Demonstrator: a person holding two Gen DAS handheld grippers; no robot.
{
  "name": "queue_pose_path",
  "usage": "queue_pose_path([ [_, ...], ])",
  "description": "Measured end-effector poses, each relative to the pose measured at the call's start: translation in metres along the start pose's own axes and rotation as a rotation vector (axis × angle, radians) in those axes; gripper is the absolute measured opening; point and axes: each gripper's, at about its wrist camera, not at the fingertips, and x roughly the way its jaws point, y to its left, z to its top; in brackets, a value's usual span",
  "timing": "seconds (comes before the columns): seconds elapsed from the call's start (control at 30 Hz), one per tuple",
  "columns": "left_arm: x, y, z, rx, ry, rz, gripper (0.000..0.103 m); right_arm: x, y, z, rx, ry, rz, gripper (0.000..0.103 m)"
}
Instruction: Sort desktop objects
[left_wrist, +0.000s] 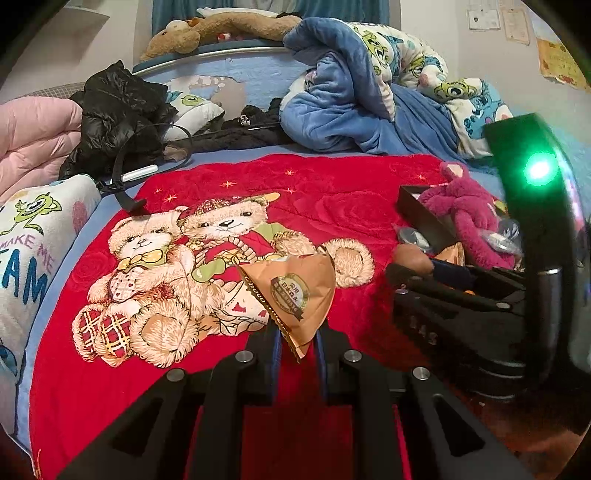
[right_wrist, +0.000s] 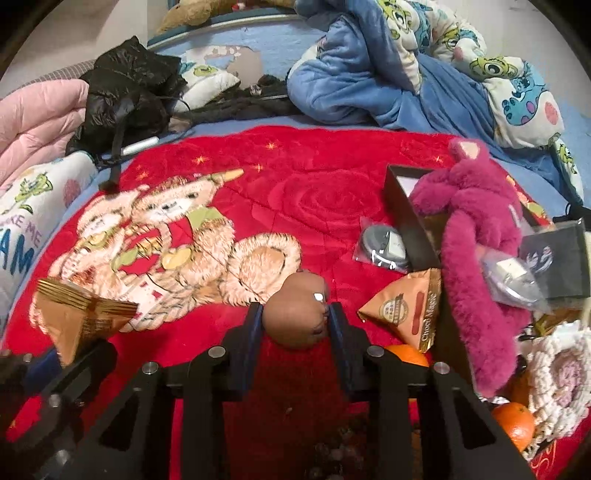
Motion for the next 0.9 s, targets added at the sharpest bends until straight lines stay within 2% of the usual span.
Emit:
queue_pose_path([
  [0.13, -0.007, -0.007, 0.007, 0.000, -0.015, -0.018, 0.016, -0.017, -0.003, 0.006, 0.004, -0.034, 0.005, 0.034],
  [0.37, -0.022, -0.045, 0.023, 0.055, -0.043, -0.052, 0.016, -0.041, -0.025, 0.012, 0.039, -0.073, -0.011, 0.034],
  [0.8, -0.033, -0.142, 0.035, 0.132, -0.058, -0.167, 0.016, -0.082, -0.112, 0.011, 0.123, -0.108, -0.075, 0.034],
  [0.9, -0.033, -0.165, 0.038, 0.141, -0.057, -0.196, 0.016, -0.094, -0.143, 0.005, 0.134, -0.118, -0.125, 0.034],
])
